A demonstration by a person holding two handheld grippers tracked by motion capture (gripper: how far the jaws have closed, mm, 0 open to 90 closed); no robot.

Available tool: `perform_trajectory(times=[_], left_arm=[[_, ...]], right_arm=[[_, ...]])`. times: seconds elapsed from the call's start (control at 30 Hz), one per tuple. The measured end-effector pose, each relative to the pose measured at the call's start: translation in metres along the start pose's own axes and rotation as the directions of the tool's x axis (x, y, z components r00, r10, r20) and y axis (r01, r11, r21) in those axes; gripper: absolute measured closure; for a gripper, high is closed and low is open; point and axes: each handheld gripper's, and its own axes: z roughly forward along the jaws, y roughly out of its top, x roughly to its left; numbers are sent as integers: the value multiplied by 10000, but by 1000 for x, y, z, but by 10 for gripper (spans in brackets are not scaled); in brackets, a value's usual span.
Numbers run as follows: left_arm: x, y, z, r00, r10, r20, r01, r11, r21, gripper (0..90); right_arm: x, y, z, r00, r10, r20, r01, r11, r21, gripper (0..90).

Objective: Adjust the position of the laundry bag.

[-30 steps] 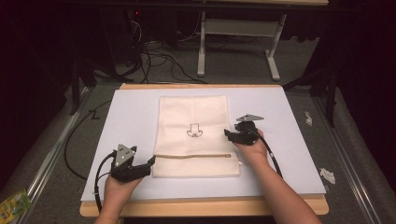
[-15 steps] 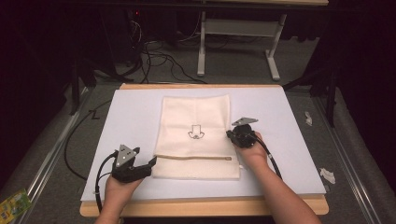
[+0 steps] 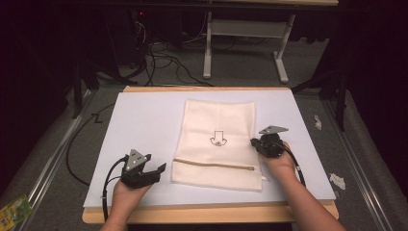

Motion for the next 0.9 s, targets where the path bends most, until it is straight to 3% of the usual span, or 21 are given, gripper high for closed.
perform_trajectory(times=[0.07,0.2,0.27,0.37,0.47,0.6,0.73,0.8,0.87,0.9], left_arm=[[-9,-1,8,9993,-138,353,131,9997,182,345],[-27,1,20,9972,352,658,-384,9982,471,366],[-34,1,25,9956,497,793,-541,9971,535,368],[-45,1,34,9952,641,740,-697,9947,760,390],[-48,1,41,9951,590,800,-669,9927,1007,463],[-51,-3,49,9949,506,869,-630,9873,1457,623],[-54,-4,49,9939,610,915,-738,9869,1434,827],[-56,-4,48,9926,745,960,-882,9850,1484,865],[-57,-4,45,9918,695,1077,-859,9839,1565,873],[-58,-6,42,9910,642,1176,-830,9832,1627,873]], right_arm=[[-12,-3,-8,9995,121,288,-121,9999,-8,850],[-20,-7,-13,9964,372,764,-379,9993,76,673],[-21,-10,-22,9928,717,965,-698,9973,-232,574],[-19,-18,-44,9870,1034,1231,-961,9933,-634,528],[-18,-30,-76,9882,1100,1065,-989,9896,-1044,515],[-13,-48,-100,9914,827,1015,-706,9905,-1180,504],[-6,-69,-104,9922,1111,559,-1002,9804,-1696,512],[-3,-72,-105,9955,911,276,-859,9847,-1517,500],[-1,-74,-107,9978,536,400,-466,9861,-1594,502],[0,-75,-107,9977,574,350,-513,9862,-1571,502]])
